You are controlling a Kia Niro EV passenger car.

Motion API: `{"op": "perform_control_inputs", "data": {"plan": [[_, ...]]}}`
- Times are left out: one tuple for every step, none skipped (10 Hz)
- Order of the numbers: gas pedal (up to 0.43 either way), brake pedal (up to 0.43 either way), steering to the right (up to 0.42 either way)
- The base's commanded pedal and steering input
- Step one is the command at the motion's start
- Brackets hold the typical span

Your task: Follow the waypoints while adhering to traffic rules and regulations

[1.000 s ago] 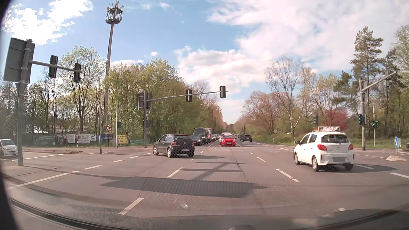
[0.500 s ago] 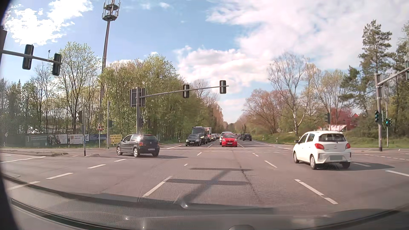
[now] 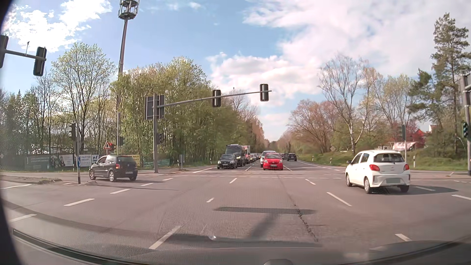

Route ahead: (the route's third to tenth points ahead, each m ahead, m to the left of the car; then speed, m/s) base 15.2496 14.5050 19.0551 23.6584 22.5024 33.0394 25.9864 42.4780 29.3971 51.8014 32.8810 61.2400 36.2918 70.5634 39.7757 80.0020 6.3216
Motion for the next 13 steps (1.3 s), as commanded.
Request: {"op": "perform_control_inputs", "data": {"plan": [[0.169, 0.000, -0.086], [0.169, 0.000, -0.103], [0.150, 0.000, -0.123], [0.150, 0.000, -0.143], [0.130, 0.000, -0.160], [0.118, 0.000, -0.174], [0.087, 0.000, -0.190], [0.087, 0.000, -0.200], [0.087, 0.000, -0.211], [0.087, 0.000, -0.223], [0.087, 0.000, -0.235], [0.087, 0.000, -0.242], [0.087, 0.000, -0.246]]}}
